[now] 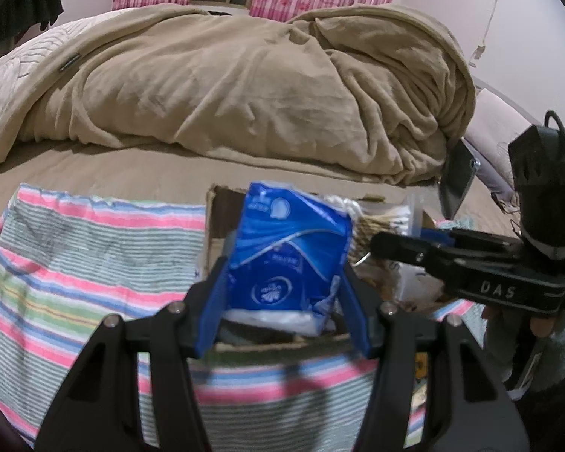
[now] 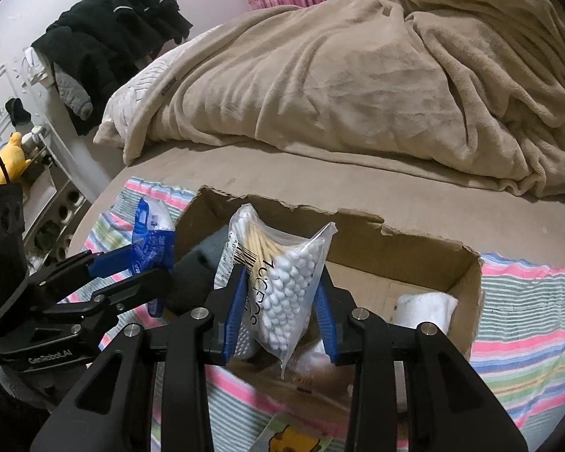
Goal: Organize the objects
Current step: 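Carry blue tissue pack with left tool while right tool carries swab bag into box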
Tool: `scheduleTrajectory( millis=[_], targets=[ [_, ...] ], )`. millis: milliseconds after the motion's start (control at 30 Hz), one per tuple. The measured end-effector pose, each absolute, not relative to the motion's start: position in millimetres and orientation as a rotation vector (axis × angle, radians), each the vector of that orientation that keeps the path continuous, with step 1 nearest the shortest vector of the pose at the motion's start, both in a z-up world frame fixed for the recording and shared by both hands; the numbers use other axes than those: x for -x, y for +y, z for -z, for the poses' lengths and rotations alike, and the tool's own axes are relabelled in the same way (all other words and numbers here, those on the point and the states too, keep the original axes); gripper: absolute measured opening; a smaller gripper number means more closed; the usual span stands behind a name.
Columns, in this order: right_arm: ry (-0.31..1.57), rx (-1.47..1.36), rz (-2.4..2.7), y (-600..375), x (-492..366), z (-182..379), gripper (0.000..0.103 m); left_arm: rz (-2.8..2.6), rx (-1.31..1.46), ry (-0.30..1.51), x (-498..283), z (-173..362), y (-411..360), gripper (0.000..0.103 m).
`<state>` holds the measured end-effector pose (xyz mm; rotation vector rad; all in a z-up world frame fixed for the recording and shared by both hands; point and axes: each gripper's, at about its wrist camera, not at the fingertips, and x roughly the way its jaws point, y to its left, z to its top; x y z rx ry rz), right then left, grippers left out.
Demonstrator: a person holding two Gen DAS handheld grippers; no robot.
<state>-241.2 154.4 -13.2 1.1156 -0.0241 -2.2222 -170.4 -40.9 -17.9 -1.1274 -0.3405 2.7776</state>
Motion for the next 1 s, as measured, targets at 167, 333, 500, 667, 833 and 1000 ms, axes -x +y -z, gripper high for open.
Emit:
scheduleTrajectory(
  millis=[167,333,500,667,833,1000],
  targets=[
    [-0.036,-1.127,2.223,150,249,21,0.037,-2.778,1.142,-0.363,184,22,-45,0.057],
    [-0.025,-1.140,2.247,148,257,26,0.037,-2.754,1.188,-0.383,196,35,-48,0.057],
    [-0.020,-1.170,2.267,148,265,35,0.039,-2.752,1.196,-0.382,202,39,-48,0.057],
    [-0.008,-1.205,2.281,147,269,47,0.041,-2.749,1.202,-0.356,206,41,-45,0.057],
    [0.011,-1.219,2.301,148,270,53,0.047,-2.753,1.216,-0.333,210,42,-42,0.058],
    [0.002,-1.257,2.308,150,269,60,0.048,-2.754,1.225,-0.329,211,40,-42,0.059]
  ],
)
